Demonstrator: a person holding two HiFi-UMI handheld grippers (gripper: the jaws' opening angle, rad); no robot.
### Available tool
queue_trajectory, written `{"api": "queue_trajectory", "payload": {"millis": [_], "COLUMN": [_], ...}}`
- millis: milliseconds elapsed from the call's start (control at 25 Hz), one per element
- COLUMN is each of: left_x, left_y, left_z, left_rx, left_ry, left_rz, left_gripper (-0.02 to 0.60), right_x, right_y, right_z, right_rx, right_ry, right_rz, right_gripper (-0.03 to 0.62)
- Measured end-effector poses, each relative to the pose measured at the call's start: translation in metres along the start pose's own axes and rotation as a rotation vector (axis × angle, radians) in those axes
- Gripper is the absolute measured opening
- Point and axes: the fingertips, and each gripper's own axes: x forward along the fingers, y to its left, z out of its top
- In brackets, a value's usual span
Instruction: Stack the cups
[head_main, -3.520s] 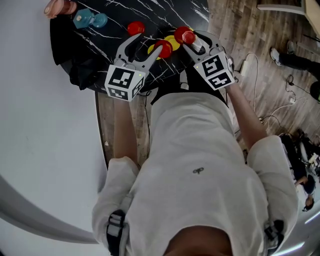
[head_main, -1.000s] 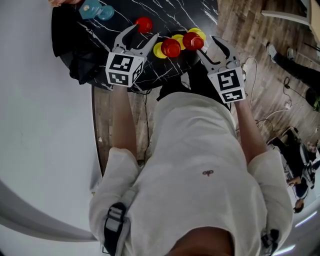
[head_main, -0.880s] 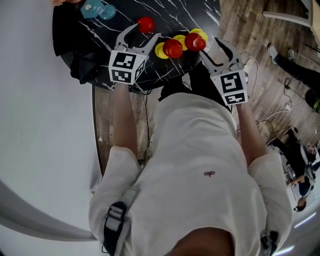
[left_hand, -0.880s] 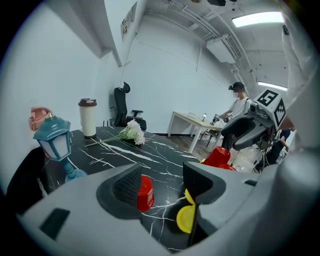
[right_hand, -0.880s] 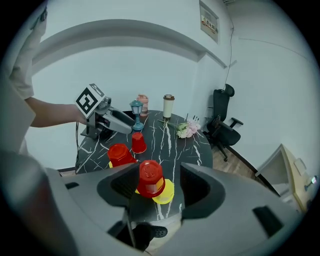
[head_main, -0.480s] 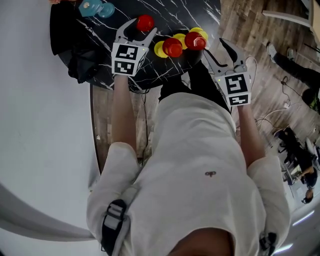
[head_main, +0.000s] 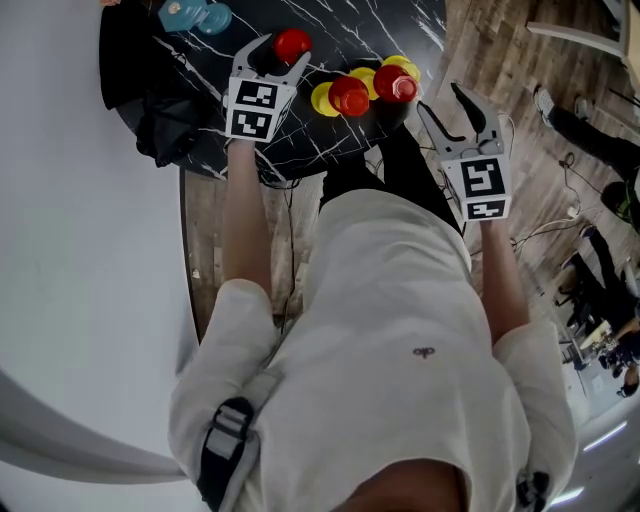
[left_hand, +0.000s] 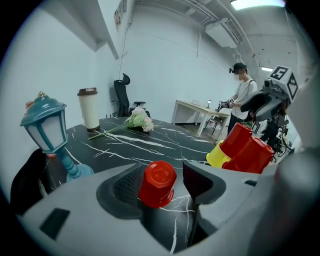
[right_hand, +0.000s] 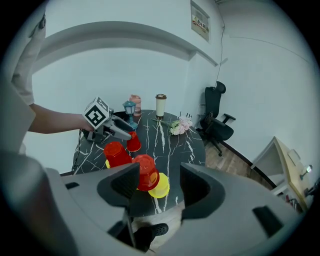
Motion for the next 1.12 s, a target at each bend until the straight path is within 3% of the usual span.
{"api": "queue_trajectory", "payload": {"millis": [480, 1120], "left_x": [0.015, 0.005], "left_y": [0.002, -0.001], "left_z": [-0.013, -0.010], "left_rx": [0.041, 0.020], "left_ry": [0.041, 0.053], "left_rz": [0.009, 0.074], "left_gripper": [0.247, 0.229], "right_x": [-0.002, -0.016], "right_y": [-0.001, -0.009], "right_z": [-0.003, -0.004], "right_rx": [0.017, 0.013], "right_ry": [0.003, -0.044], "right_rz": [-0.017, -0.005], "right_gripper": [0.258, 0.255]}}
